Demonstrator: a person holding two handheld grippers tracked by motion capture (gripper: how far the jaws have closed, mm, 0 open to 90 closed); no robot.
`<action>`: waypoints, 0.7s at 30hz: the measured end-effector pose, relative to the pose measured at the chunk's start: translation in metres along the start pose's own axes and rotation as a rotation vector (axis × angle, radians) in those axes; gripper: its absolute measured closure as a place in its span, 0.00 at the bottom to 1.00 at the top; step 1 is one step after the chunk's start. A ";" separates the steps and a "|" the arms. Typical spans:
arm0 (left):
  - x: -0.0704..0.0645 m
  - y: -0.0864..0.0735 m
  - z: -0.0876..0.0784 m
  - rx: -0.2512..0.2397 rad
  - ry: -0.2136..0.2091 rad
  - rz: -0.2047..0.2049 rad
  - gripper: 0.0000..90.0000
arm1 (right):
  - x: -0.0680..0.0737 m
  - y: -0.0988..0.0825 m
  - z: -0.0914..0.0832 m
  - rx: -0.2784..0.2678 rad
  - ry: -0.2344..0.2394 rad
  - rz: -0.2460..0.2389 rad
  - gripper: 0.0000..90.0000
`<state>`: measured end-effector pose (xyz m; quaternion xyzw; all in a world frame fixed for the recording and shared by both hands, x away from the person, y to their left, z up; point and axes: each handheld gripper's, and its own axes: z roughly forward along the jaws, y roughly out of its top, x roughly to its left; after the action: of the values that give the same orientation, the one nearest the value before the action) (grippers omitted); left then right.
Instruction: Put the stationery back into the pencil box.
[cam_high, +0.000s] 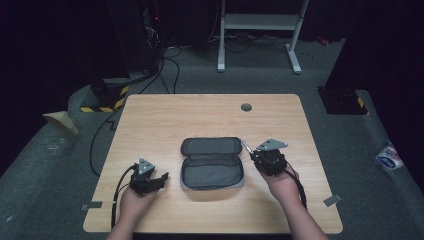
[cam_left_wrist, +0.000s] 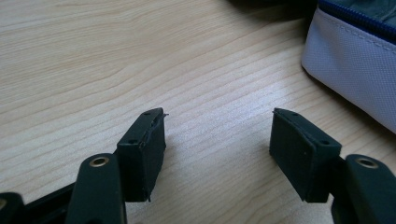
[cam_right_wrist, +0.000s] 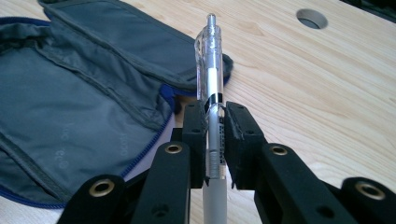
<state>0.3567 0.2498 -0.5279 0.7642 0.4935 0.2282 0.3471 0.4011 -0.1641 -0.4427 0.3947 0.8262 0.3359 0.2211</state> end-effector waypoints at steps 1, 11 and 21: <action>0.000 0.000 0.000 0.000 0.000 0.000 0.40 | 0.002 0.001 0.001 -0.001 0.004 -0.003 0.87; 0.000 0.000 0.000 0.001 0.000 0.005 0.40 | 0.020 0.016 0.008 -0.022 0.051 -0.067 0.87; 0.000 0.000 0.000 0.001 -0.002 0.007 0.40 | 0.045 0.030 0.019 -0.029 0.121 -0.150 0.87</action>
<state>0.3568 0.2500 -0.5278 0.7663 0.4905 0.2285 0.3464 0.4014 -0.1065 -0.4381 0.3075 0.8603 0.3535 0.2008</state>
